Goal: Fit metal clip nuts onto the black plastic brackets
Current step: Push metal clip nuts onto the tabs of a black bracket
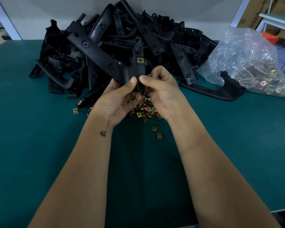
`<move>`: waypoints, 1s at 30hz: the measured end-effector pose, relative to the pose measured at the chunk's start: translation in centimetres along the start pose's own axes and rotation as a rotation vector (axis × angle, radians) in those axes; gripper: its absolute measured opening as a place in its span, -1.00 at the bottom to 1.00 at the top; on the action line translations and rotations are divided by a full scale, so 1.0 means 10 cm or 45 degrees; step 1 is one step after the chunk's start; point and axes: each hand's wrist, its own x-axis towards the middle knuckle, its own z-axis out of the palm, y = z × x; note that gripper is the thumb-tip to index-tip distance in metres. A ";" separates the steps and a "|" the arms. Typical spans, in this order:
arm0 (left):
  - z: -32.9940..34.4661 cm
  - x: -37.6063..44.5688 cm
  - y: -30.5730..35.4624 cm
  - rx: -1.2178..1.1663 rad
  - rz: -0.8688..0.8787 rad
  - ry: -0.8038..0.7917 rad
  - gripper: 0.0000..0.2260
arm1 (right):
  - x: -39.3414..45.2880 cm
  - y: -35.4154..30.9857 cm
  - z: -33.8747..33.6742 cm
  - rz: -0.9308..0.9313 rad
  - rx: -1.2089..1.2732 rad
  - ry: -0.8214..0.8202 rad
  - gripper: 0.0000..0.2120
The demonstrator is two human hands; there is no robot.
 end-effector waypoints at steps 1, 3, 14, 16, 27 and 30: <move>0.00 0.00 -0.01 -0.010 0.007 0.020 -0.73 | 0.00 0.00 0.01 -0.005 -0.017 0.017 -0.65; 0.00 0.01 -0.04 -0.118 0.028 0.054 -0.77 | -0.01 0.02 0.07 -0.022 -0.030 0.050 -0.70; 0.03 0.07 -0.12 -0.279 0.031 0.099 -0.62 | -0.07 0.08 0.21 -0.462 -0.822 0.322 -0.88; 0.04 0.06 -0.13 -0.238 0.024 0.080 -0.68 | -0.08 0.10 0.21 -0.565 -0.995 0.362 -0.89; -0.02 0.08 -0.13 -0.081 -0.049 0.100 -0.77 | -0.05 0.09 0.16 -0.704 -1.275 0.330 -0.85; -0.02 0.08 -0.13 -0.086 -0.037 0.093 -0.77 | -0.05 0.07 0.17 -0.705 -1.256 0.323 -0.87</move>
